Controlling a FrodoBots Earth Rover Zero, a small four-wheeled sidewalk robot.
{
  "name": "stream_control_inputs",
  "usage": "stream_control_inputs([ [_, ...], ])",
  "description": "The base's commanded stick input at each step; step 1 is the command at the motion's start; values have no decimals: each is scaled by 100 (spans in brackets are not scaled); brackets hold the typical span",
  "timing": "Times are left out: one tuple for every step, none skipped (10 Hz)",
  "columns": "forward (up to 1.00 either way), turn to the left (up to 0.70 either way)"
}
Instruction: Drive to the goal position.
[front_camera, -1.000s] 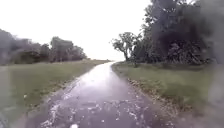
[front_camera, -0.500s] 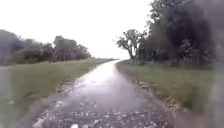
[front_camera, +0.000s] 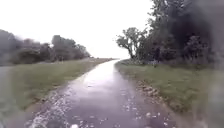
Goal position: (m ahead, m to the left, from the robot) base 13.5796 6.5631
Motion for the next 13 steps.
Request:
stream_control_inputs([
  [100, 0],
  [100, 0],
  [100, 0],
  [100, 0],
  [100, 0],
  [100, 0],
  [100, 0],
  [100, 0],
  [100, 0],
  [100, 0],
  [100, 11],
  [100, 27],
  [100, 27],
])
